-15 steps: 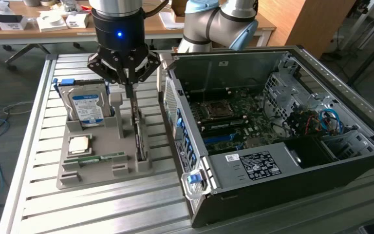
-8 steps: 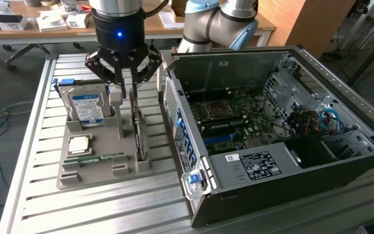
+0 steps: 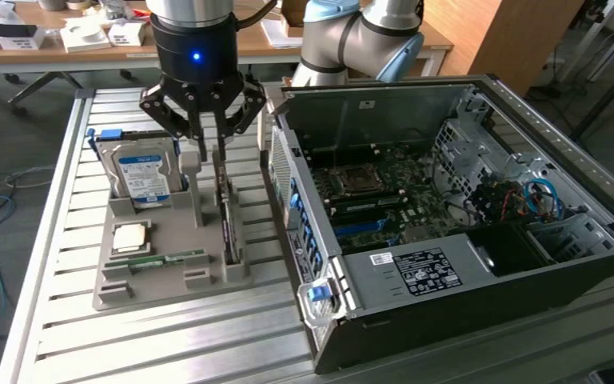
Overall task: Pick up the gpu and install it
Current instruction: 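Pick up the gpu and move the gpu toward the slot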
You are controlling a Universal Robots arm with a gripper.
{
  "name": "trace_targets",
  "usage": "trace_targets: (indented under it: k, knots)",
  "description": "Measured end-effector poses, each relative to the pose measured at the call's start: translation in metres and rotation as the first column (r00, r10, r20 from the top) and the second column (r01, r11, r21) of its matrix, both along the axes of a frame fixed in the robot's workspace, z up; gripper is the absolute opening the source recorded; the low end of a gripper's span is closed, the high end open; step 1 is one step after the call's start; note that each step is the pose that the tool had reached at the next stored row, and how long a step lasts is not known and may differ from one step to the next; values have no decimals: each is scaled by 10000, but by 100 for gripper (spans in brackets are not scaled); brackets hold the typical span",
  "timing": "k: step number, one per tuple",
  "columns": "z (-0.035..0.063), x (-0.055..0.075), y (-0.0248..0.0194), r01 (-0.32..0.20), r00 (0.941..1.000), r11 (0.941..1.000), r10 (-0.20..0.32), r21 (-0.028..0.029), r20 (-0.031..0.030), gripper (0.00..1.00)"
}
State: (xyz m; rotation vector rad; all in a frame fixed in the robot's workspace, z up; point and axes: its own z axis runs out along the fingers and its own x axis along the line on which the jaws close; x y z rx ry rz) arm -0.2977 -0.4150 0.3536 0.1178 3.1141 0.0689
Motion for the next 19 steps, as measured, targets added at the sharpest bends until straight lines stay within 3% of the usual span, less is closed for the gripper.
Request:
trace_targets:
  k: [19]
  knots:
    - [-226,0,-4,0,10000,10000,0,0,1,30]
